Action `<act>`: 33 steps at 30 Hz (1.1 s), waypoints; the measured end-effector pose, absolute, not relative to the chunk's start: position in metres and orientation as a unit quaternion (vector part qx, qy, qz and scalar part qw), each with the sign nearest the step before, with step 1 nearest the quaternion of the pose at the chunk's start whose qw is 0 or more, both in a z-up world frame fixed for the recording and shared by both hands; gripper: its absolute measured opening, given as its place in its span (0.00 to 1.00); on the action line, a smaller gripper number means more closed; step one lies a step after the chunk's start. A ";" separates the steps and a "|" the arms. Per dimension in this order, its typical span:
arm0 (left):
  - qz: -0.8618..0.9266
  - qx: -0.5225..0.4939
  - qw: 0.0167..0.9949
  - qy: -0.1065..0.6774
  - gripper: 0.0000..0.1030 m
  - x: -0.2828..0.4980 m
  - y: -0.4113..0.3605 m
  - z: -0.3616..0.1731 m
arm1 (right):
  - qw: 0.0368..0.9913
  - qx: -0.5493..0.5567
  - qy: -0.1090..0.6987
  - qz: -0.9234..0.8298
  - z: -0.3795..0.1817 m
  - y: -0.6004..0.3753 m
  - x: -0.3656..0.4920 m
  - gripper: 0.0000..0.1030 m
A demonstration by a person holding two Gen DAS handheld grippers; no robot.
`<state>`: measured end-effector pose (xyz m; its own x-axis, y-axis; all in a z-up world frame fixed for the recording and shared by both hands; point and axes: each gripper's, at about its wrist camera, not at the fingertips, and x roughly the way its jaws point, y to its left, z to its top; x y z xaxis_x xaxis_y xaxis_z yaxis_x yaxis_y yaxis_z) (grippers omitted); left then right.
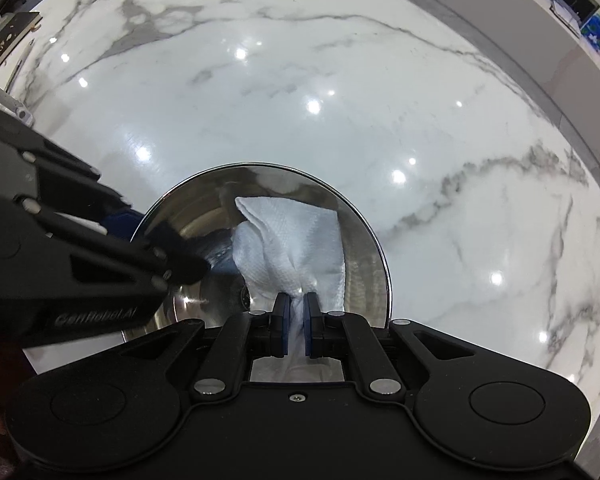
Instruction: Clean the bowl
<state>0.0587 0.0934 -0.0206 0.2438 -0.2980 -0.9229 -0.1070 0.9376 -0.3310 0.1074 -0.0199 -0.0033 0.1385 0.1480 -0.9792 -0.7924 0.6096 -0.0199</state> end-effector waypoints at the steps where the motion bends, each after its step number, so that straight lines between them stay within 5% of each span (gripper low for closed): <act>1: -0.066 -0.165 0.770 0.613 0.21 0.058 0.093 -0.021 | 0.698 -0.282 0.565 0.336 -0.004 -0.020 0.108 0.05; 15: -0.053 -0.132 0.792 0.594 0.10 0.067 0.085 -0.018 | 0.649 -0.226 0.615 0.386 -0.005 -0.020 0.093 0.05; 27: -0.054 -0.119 0.796 0.591 0.10 0.066 0.082 -0.016 | 0.677 -0.351 0.549 0.343 -0.005 -0.016 0.078 0.05; 33: -0.085 -0.140 0.758 0.631 0.25 0.063 0.084 -0.027 | 0.678 -0.336 0.557 0.342 -0.006 -0.020 0.081 0.05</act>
